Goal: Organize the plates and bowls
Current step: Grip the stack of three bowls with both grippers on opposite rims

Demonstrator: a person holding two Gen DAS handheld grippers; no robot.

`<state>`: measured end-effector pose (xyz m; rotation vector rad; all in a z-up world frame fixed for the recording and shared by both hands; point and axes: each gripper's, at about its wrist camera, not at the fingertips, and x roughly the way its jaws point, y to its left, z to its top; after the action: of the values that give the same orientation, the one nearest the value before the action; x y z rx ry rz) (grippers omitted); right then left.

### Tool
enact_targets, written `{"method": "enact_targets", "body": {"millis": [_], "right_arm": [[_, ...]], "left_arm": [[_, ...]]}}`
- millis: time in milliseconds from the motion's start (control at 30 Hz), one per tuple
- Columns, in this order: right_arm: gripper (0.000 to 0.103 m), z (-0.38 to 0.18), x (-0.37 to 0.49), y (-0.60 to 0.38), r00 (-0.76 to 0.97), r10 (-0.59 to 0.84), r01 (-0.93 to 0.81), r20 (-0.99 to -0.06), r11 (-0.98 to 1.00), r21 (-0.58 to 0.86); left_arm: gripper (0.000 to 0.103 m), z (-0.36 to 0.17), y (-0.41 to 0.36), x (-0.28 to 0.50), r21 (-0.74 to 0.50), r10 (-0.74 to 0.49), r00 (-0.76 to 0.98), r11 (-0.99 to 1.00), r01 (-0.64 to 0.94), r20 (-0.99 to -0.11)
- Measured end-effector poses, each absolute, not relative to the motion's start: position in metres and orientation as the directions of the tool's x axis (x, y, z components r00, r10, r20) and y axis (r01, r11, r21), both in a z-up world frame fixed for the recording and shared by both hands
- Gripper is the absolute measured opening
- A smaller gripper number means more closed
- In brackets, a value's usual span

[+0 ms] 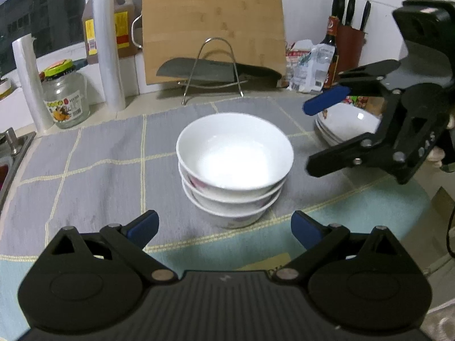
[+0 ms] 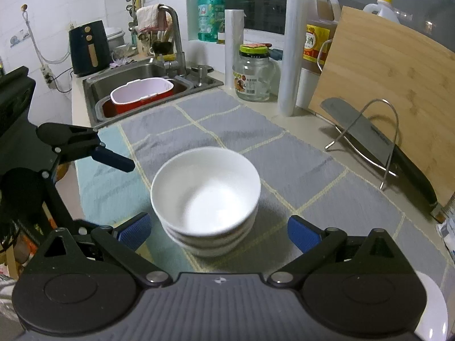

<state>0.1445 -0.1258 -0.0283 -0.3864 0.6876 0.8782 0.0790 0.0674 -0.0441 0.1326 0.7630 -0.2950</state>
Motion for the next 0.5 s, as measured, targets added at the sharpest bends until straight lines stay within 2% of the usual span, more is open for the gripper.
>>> {"method": "enact_targets", "body": {"millis": [267, 500], "right_arm": [[0.103, -0.077, 0.15, -0.133, 0.428, 0.5, -0.755, -0.753, 0.656, 0.006], [0.103, -0.111, 0.154, -0.124, 0.445, 0.429, -0.708, -0.786, 0.706, -0.015]], "left_arm": [[0.099, -0.066, 0.079, 0.096, 0.012, -0.219, 0.631, 0.941, 0.339, -0.744], [0.099, -0.085, 0.083, 0.119, 0.037, -0.269, 0.569, 0.883, 0.468, -0.777]]}}
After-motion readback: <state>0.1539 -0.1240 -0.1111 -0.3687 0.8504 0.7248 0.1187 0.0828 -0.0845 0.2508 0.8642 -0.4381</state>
